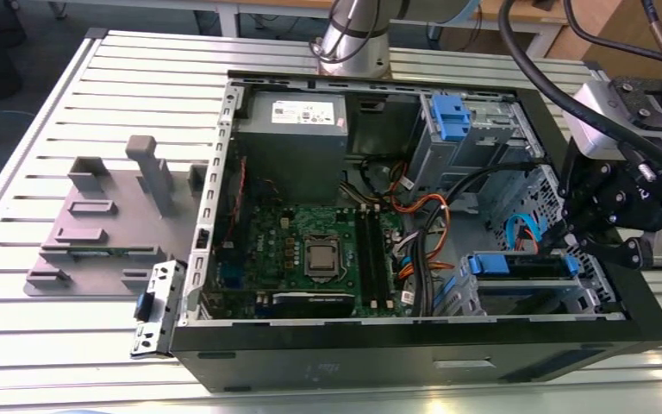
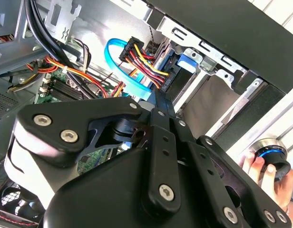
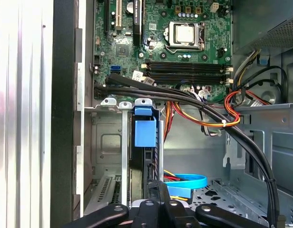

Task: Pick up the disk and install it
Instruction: 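Insert the second disk wire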

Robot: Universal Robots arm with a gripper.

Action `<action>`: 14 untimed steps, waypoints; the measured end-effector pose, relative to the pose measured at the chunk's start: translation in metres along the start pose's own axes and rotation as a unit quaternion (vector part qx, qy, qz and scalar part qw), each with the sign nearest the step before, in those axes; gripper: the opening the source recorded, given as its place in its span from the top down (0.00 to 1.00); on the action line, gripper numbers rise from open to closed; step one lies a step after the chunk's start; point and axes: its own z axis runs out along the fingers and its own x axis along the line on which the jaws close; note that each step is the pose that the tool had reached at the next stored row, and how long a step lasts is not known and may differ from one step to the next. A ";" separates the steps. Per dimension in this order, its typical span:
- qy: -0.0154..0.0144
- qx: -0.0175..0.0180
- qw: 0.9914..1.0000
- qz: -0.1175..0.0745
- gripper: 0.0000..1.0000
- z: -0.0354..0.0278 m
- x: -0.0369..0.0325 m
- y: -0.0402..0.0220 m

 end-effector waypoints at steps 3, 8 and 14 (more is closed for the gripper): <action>0.000 0.000 1.000 0.000 0.82 0.0000 0.0000 0.0000; 0.000 0.000 1.000 0.000 0.82 0.0001 -0.0004 0.0002; 0.000 0.003 1.000 0.000 0.82 -0.0006 -0.0005 0.0003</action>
